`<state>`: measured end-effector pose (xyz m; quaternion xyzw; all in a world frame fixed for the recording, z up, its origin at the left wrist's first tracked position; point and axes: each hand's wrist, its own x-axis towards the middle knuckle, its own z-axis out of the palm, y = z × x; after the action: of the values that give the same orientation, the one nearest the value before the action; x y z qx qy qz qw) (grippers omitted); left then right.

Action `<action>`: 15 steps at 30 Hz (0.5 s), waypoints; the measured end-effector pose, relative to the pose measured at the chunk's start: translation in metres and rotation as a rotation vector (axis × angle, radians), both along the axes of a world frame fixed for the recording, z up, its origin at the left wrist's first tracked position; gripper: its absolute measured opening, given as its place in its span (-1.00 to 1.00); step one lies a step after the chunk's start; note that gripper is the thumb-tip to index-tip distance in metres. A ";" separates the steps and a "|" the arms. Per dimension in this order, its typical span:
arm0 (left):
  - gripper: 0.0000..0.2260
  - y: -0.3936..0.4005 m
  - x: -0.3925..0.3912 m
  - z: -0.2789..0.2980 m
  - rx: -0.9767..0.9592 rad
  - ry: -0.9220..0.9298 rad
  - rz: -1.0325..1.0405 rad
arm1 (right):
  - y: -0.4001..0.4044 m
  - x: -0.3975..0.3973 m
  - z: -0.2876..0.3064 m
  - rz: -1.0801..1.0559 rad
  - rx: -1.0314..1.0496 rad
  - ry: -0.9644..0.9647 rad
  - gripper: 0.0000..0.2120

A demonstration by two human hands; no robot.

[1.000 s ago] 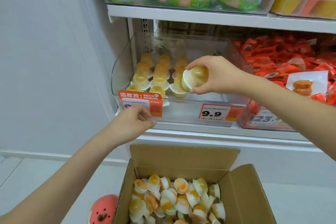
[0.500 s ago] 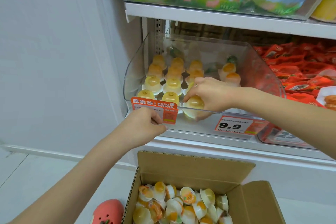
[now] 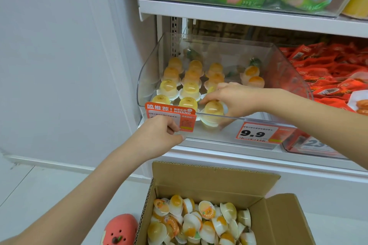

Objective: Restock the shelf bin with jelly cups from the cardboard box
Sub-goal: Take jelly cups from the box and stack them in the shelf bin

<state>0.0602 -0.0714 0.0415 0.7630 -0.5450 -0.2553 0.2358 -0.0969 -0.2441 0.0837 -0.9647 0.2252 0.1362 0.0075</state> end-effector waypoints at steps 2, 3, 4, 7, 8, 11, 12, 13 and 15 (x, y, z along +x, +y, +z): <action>-0.70 0.001 -0.001 -0.001 -0.001 -0.029 0.002 | 0.005 -0.011 0.012 -0.085 0.063 -0.135 -0.29; -0.69 0.001 -0.002 -0.001 -0.001 -0.057 0.002 | 0.009 -0.019 0.018 -0.129 0.094 -0.264 -0.34; -0.68 0.002 -0.005 -0.001 -0.001 -0.087 -0.003 | 0.014 -0.028 0.020 -0.164 0.114 -0.427 -0.43; -0.71 0.004 -0.017 -0.005 0.031 -0.143 -0.039 | 0.048 -0.061 0.013 -0.247 0.056 -0.905 -0.72; -0.73 0.006 -0.023 -0.008 0.042 -0.160 -0.061 | 0.061 -0.071 0.004 -0.249 -0.027 -0.995 -0.77; -0.79 0.011 -0.045 -0.028 0.098 -0.223 -0.170 | 0.099 -0.099 -0.039 -0.269 -0.146 -1.054 -0.85; -0.79 0.014 -0.053 -0.039 0.135 -0.240 -0.227 | 0.110 -0.107 -0.056 -0.282 -0.095 -1.005 -0.85; -0.79 0.017 -0.060 -0.051 0.185 -0.258 -0.288 | 0.119 -0.113 -0.074 -0.293 -0.016 -0.913 -0.83; -0.76 0.025 -0.069 -0.080 0.318 -0.326 -0.406 | 0.132 -0.122 -0.113 -0.302 0.144 -0.625 -0.81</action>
<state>-0.0093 -0.0461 -0.0388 0.6966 -0.6704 -0.2535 -0.0329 -0.2192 -0.1119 -0.0294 -0.9125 0.3421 -0.1527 0.1643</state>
